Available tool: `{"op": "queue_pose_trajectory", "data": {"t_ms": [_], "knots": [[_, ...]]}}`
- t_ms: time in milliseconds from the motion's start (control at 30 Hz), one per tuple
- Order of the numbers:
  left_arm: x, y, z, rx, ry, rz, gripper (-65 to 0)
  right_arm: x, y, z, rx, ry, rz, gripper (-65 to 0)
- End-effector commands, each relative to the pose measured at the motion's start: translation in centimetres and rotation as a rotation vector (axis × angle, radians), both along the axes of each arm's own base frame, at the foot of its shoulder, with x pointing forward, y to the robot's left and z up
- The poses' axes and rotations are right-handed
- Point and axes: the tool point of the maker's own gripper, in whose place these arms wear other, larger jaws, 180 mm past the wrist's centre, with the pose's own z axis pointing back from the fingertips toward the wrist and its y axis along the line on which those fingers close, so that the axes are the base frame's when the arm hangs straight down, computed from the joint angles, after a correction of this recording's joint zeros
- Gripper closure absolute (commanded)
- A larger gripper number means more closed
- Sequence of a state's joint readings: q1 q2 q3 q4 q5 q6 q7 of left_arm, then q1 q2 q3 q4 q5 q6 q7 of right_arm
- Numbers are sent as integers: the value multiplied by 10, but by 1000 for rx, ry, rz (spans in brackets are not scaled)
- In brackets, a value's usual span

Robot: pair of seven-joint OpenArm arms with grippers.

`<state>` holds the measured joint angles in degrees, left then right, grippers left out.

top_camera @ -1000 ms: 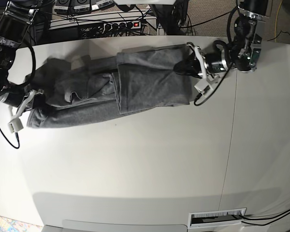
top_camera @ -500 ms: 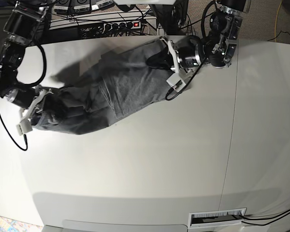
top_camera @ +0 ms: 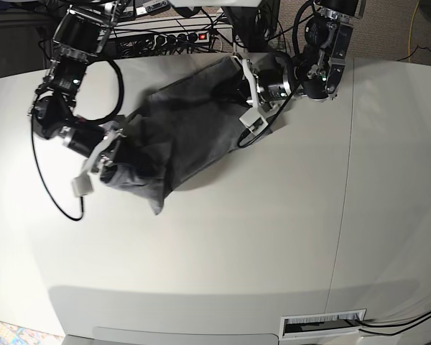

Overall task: Fold the T-shirt properly
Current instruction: 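Lift the strip with both grippers and fold it over toward the left gripper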

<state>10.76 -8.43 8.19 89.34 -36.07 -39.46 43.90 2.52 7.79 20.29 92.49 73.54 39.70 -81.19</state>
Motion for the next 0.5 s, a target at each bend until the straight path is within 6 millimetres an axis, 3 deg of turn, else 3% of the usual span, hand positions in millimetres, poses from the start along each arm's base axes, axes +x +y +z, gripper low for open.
{"op": "queue_pose_trajectory", "data": {"t_ms": [0, 233, 467], "knots": [[4, 1, 2, 10, -12, 7, 0, 6, 12, 18, 46, -60, 22, 0], [3, 5, -3, 43, -18, -2, 0, -8, 85, 12, 98, -30, 181, 0], [4, 9, -4, 51, -22, -2, 0, -22, 116, 1, 56, -4, 287, 0]]}}
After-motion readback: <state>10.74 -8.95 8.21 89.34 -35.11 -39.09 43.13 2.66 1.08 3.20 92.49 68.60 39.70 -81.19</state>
